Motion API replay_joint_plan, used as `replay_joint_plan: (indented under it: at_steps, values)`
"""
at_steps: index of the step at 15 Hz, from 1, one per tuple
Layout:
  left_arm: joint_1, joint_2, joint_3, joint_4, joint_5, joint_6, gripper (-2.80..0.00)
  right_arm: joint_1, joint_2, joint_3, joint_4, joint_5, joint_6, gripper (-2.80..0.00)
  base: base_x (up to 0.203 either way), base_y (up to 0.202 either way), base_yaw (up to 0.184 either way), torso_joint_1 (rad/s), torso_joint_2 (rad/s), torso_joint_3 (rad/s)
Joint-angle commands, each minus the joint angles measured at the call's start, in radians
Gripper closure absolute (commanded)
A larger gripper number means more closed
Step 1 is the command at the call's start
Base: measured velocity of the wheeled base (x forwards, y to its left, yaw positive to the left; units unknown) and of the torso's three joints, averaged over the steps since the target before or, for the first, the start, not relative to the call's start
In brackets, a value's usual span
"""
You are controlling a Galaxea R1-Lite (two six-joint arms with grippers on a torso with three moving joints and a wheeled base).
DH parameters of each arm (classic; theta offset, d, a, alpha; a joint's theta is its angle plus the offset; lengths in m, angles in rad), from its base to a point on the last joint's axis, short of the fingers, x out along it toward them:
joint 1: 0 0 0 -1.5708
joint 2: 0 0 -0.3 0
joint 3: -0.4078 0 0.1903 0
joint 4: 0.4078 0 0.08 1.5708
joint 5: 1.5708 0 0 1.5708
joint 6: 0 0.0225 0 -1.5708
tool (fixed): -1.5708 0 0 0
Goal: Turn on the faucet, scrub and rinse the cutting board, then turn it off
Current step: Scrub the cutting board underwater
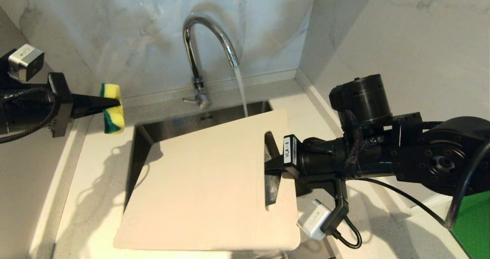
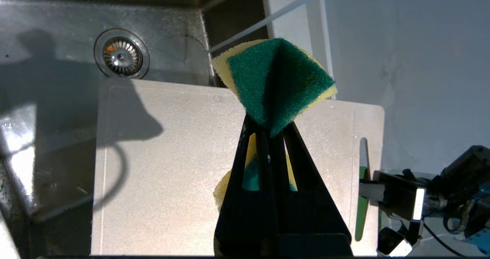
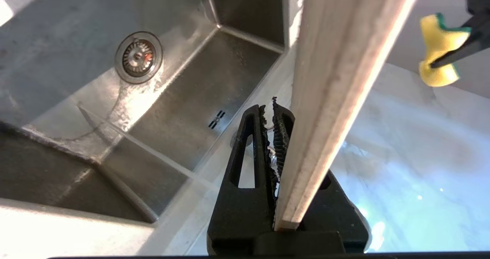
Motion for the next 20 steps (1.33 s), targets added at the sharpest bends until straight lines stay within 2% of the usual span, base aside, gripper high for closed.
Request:
replay_joint_plan:
  at_steps: [1,4,8,20]
  values:
    - [-0.006,0.0,-0.01,-0.002,-0.012,-0.003,0.0,-0.003,-0.002,0.004,0.002,-0.002,-0.012,0.0,0.0,0.0,0.0,0.0,0.0,0.0]
    - [-0.006,0.028,-0.015,0.0,-0.02,-0.005,0.0,-0.006,-0.003,-0.003,0.004,-0.025,-0.008,0.0,0.0,0.0,0.0,0.0,0.0,0.0]
    - [-0.046,0.032,-0.008,0.002,-0.023,-0.009,0.0,-0.022,0.001,-0.005,-0.004,-0.033,0.019,0.0,0.0,0.0,0.0,0.0,0.0,0.0]
    - [-0.044,0.042,-0.009,0.002,-0.027,-0.009,0.0,-0.027,0.027,-0.013,-0.004,-0.056,0.014,0.0,0.0,0.0,0.0,0.0,0.0,0.0]
